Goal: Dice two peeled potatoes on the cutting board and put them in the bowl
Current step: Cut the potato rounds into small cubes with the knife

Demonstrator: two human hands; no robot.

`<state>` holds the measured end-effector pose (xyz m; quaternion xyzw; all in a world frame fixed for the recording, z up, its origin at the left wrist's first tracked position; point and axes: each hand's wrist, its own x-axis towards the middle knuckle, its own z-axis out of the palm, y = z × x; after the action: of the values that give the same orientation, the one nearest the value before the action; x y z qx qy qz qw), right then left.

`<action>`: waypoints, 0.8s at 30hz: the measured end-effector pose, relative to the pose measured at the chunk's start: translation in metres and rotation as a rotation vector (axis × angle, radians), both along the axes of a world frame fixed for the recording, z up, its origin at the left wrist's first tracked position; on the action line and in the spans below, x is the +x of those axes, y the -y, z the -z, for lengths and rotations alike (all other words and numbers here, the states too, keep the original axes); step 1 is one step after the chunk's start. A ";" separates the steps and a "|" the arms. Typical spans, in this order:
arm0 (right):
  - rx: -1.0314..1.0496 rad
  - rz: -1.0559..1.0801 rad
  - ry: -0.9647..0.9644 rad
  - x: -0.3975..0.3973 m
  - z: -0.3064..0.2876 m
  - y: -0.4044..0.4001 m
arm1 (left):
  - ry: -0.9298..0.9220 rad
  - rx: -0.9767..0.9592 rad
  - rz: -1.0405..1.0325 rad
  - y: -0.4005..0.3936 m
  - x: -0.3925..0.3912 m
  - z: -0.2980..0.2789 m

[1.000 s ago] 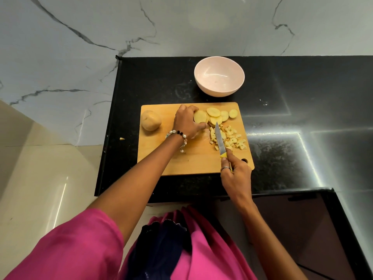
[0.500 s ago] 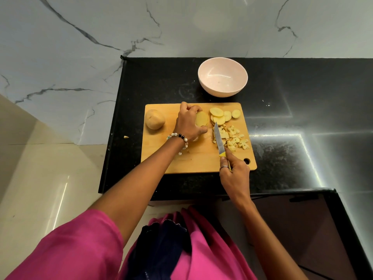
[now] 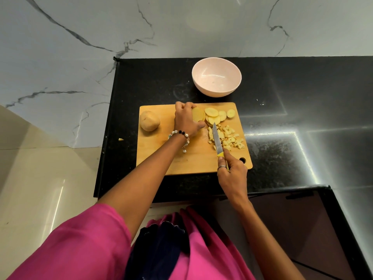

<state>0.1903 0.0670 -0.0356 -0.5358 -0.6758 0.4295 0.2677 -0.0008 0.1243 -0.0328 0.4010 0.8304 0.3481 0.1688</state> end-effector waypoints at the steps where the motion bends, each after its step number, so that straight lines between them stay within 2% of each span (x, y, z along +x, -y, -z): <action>1: -0.002 -0.001 -0.006 -0.001 0.000 0.000 | 0.007 0.003 -0.012 0.000 0.000 0.000; 9: 0.008 -0.014 0.002 -0.004 -0.004 0.000 | 0.093 0.035 -0.036 0.001 -0.007 -0.001; 14: 0.074 -0.029 0.018 -0.005 -0.010 0.001 | 0.049 0.112 -0.052 0.027 -0.009 -0.011; 20: 0.328 -0.202 0.221 -0.010 -0.015 0.009 | -0.065 -0.076 0.110 0.078 0.006 -0.008; 24: 0.332 -0.340 0.440 -0.019 -0.011 0.020 | -0.204 -0.199 0.133 0.094 0.011 0.005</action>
<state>0.1715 0.0474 -0.0241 -0.4443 -0.8582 0.2258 0.1232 0.0102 0.0298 -0.0381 0.4696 0.8452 0.2097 0.1450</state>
